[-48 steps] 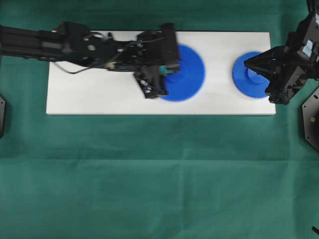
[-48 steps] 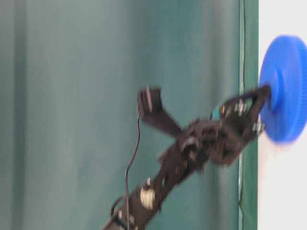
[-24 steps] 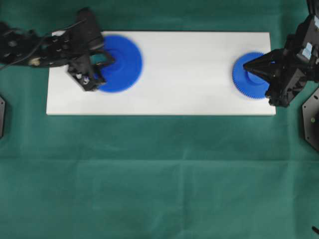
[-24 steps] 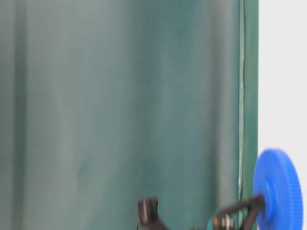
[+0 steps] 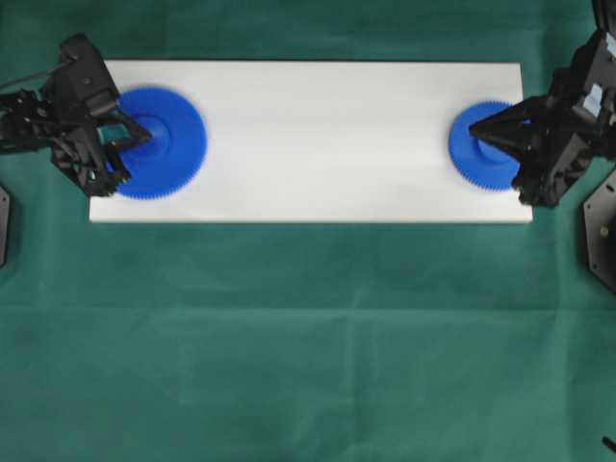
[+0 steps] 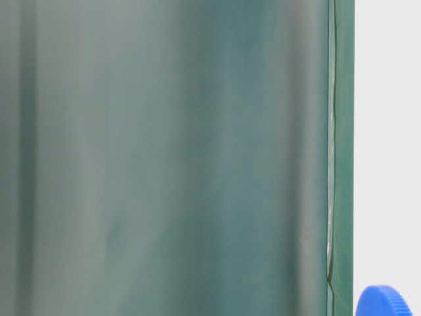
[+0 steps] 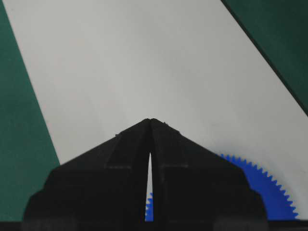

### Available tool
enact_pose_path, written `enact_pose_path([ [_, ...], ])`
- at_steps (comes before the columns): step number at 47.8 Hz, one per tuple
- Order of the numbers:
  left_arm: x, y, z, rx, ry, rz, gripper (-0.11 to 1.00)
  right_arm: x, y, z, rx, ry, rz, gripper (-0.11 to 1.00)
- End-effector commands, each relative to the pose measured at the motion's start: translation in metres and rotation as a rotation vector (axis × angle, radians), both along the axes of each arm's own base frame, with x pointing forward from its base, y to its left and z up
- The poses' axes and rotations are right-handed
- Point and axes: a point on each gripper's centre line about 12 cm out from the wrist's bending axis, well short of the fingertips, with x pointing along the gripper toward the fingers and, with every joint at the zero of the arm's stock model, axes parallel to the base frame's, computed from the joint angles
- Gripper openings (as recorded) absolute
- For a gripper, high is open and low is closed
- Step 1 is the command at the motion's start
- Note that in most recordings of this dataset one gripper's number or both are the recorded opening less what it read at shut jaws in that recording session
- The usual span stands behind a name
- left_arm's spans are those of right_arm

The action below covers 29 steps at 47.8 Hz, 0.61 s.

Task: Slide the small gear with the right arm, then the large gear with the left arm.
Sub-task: 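Slide the large gear back left to its starting spot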

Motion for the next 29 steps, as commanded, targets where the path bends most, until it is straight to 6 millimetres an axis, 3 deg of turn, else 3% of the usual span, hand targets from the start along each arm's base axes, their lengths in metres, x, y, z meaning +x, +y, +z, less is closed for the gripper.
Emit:
enact_pose_path([
  [1, -0.001, 0.000, 0.001, -0.003, 0.005, 0.001, 0.00, 0.004, -0.001, 0.007, -0.004, -0.024, 0.002, 0.50],
  [15, 0.005, 0.002, 0.005, 0.004, -0.008, 0.000, 0.00, 0.004, -0.001, 0.007, -0.004, -0.024, 0.002, 0.50],
  [29, 0.016, 0.007, 0.029, 0.049, -0.089, -0.011, 0.00, 0.004, 0.000, 0.007, -0.004, -0.024, 0.004, 0.50],
])
